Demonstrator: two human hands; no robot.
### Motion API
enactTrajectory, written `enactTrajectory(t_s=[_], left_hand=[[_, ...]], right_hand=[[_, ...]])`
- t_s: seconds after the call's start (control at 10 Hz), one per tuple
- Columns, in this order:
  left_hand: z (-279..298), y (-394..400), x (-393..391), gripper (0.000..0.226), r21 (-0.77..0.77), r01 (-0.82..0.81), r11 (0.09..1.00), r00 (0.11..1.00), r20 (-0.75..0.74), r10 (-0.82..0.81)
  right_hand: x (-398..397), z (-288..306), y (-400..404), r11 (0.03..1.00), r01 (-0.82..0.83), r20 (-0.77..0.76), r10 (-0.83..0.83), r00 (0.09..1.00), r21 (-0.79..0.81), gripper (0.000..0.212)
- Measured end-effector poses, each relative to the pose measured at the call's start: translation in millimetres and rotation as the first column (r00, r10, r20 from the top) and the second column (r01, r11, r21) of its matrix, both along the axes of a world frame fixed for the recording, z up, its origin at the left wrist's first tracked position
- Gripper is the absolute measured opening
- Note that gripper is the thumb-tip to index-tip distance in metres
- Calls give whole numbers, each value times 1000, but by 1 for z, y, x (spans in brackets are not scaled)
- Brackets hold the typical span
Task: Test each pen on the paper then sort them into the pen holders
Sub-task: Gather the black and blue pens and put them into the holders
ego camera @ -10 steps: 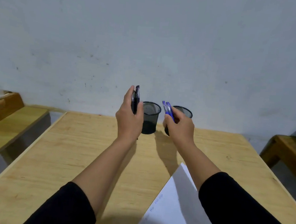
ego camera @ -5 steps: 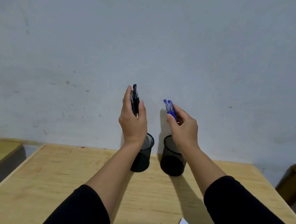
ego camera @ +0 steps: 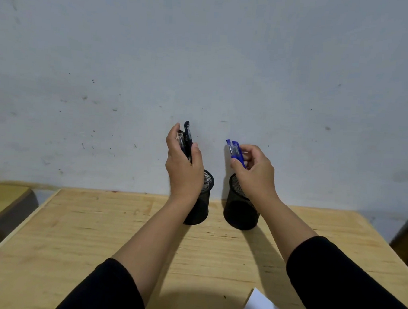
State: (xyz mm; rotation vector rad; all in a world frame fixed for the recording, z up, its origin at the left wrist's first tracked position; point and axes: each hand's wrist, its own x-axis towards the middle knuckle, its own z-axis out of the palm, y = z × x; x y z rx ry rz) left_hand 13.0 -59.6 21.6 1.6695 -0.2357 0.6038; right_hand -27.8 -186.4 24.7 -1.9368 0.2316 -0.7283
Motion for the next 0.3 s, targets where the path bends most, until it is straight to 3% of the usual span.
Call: enactTrajectory(t_s=[0.2,0.3], left_hand=[[0,10,-9,51,74,68,995,990,-126,-59],[9,18,-18,52,132,85,988,985,-163,-63]], right_hand=[[-10,3,-6,993,-47,-207,24,978,-108,32],[-22,8,-6,984,-52,-275,3,961,-170,45]])
